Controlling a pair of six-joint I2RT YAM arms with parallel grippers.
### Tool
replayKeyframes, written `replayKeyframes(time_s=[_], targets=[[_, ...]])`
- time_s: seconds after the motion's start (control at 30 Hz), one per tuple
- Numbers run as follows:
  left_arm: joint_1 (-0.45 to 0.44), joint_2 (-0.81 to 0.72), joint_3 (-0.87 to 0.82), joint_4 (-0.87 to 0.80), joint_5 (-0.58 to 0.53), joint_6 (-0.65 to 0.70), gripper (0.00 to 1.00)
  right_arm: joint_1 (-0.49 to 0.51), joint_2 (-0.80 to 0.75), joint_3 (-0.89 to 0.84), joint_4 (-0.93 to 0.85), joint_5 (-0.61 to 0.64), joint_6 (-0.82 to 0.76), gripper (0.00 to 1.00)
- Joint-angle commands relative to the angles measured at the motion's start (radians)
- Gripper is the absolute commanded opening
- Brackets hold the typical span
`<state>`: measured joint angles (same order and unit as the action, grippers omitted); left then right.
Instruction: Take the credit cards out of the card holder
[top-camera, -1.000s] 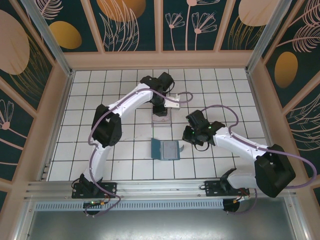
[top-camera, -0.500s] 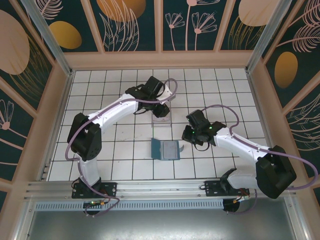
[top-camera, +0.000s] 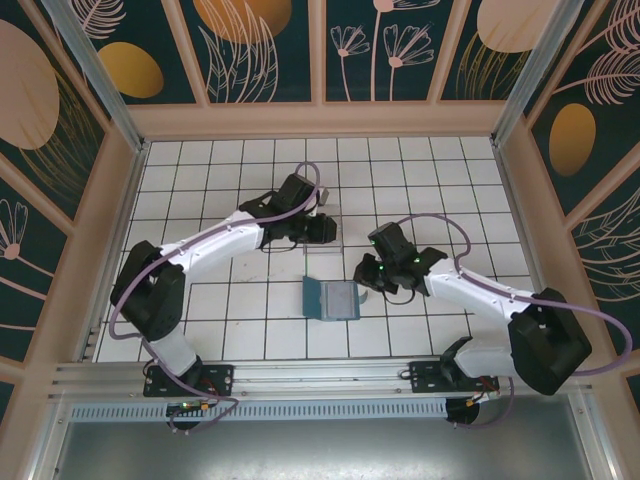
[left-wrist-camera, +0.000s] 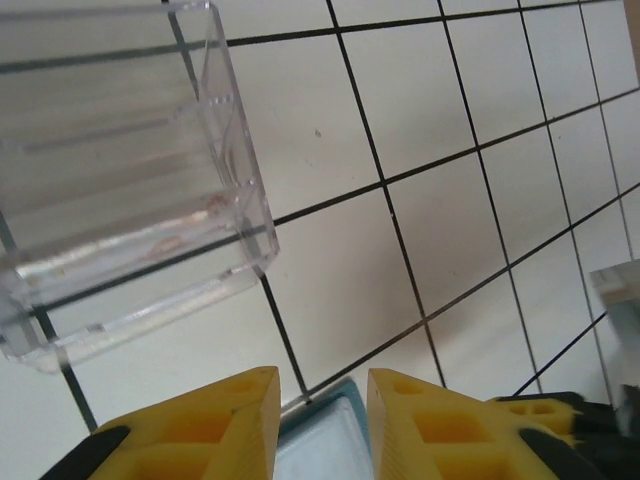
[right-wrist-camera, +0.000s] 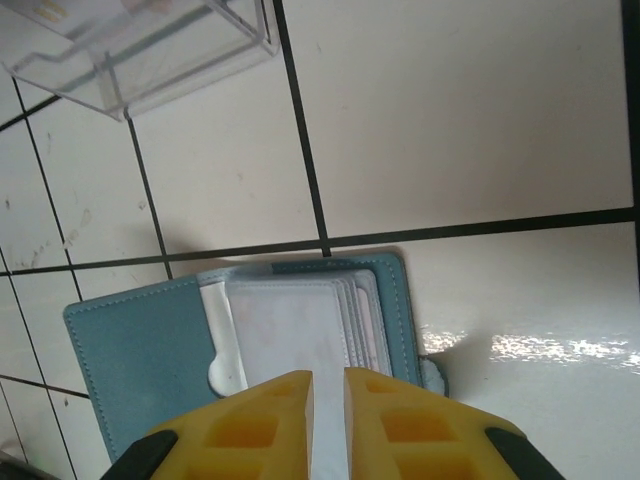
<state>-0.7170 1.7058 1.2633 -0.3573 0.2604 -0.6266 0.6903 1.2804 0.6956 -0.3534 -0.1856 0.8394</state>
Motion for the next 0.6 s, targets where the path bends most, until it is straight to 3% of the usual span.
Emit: replayKeyframes(time_s=[0.0,0.3,0.57], targets=[[-0.054,-0.026,-0.024,0.004,-0.064,-0.135,0.31,0.011,0.012,-0.030,0.003,-0.011,-0.001,0.17],[-0.187,0.003,-0.018,-0.149,-0.160,-0.249,0.31,0.010,-0.021,-0.085,-0.003,0.024,-0.001,0.17],[-0.288,0.118,0.027,-0.239,-0.196,-0.286,0.32,0.009,-0.036,-0.130,0.035,0.019,0.007,0.17]])
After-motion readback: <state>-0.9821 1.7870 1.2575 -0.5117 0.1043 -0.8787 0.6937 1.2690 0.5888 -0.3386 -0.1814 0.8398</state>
